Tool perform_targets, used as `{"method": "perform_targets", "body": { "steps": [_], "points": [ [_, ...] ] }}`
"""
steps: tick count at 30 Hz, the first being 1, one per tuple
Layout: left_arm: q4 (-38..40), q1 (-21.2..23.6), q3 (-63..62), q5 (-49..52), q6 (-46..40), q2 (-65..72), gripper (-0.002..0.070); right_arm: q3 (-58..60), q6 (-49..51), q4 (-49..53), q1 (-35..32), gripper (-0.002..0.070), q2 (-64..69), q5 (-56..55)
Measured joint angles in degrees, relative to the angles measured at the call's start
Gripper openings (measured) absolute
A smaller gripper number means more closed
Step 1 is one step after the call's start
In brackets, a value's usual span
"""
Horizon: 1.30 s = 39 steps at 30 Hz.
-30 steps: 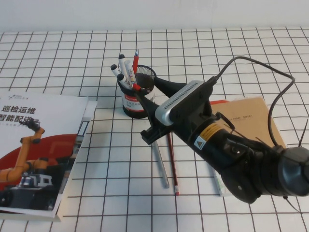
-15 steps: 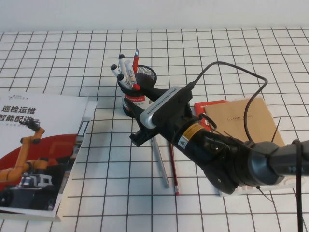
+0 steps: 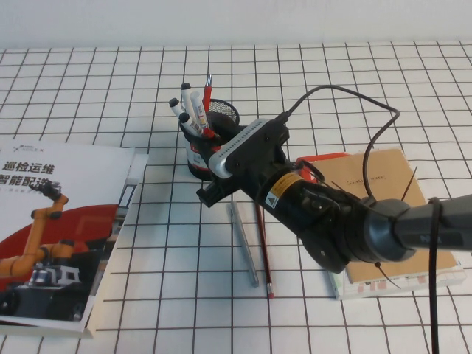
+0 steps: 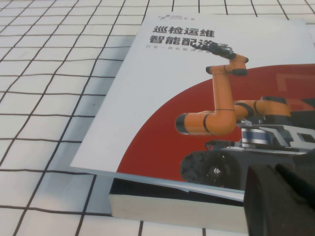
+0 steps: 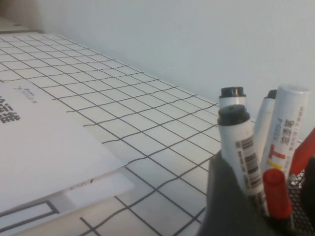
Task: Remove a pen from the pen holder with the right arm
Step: 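Take a marker out of the pen holder and lay it on the table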
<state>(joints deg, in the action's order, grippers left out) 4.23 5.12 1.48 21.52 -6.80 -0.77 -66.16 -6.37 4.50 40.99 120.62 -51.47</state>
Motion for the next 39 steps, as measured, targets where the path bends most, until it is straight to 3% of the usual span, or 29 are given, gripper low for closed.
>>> {"method": "perform_targets", "body": {
  "steps": [9,22,39],
  "points": [
    [0.0,0.0,0.0,0.0,0.0,0.0,-0.0003,-3.4,-0.1,0.8,-0.8,0.0297,2.5,2.7],
    [0.0,0.0,0.0,0.0,0.0,0.0,-0.0003,-3.7,-0.1,0.3,-0.8,0.0197,3.0,1.8],
    [0.0,0.0,0.0,0.0,0.0,0.0,-0.0003,-7.2,-0.1,0.0,-0.8,0.0193,3.0,7.5]
  ]
}}
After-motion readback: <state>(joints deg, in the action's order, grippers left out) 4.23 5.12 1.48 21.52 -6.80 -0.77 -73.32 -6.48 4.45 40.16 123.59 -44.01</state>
